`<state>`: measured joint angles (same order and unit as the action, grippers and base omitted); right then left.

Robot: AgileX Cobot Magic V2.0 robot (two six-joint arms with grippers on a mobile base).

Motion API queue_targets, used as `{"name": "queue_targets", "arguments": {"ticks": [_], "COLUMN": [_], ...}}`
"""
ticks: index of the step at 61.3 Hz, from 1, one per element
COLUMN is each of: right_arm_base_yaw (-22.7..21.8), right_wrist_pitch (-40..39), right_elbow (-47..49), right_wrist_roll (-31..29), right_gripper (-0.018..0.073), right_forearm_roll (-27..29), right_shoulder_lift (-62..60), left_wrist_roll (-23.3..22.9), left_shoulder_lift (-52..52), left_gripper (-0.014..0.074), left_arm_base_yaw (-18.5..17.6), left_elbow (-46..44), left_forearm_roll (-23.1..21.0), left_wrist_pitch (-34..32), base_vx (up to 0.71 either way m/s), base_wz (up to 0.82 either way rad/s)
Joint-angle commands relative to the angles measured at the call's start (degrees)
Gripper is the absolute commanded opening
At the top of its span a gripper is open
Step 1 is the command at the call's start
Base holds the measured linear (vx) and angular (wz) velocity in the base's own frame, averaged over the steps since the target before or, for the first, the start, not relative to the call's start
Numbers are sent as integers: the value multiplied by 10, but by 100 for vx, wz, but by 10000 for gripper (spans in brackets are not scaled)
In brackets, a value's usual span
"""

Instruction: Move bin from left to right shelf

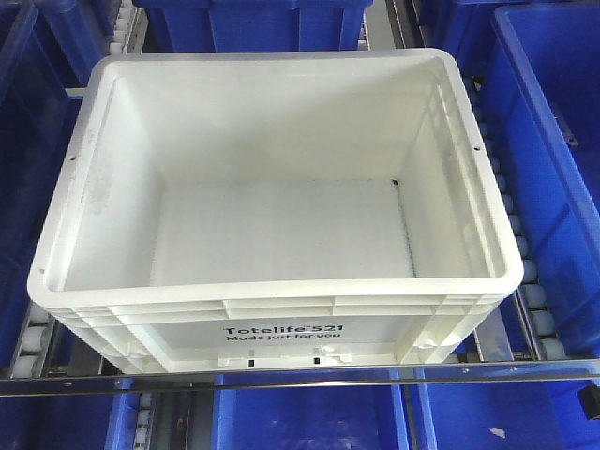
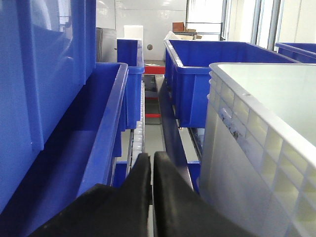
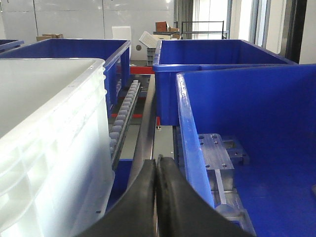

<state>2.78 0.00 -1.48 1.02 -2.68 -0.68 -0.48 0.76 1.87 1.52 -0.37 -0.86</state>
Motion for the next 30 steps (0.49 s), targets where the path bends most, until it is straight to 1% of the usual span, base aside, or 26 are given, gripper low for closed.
{"name": "queue_targets", "arguments": {"ticks": [1, 30], "right_arm_base_yaw": [0, -1], "right_wrist_pitch": [-43, -43], "right_elbow": [-7, -7], "right_wrist_roll": [-6, -6], "right_gripper": [-9, -9], "right_forearm_roll": [0, 0], "right_shoulder_lift": [-8, -7], "left_wrist_roll": [-4, -4], "left_shoulder_lift": [6, 6], "left_gripper": [-6, -6], "left_arm_base_yaw": [2, 2], "left_elbow": [-13, -13], "left_forearm_roll": [0, 0], "left_wrist_pitch": [-44, -44], "base_vx": [0, 0], "base_wz": [0, 0]}}
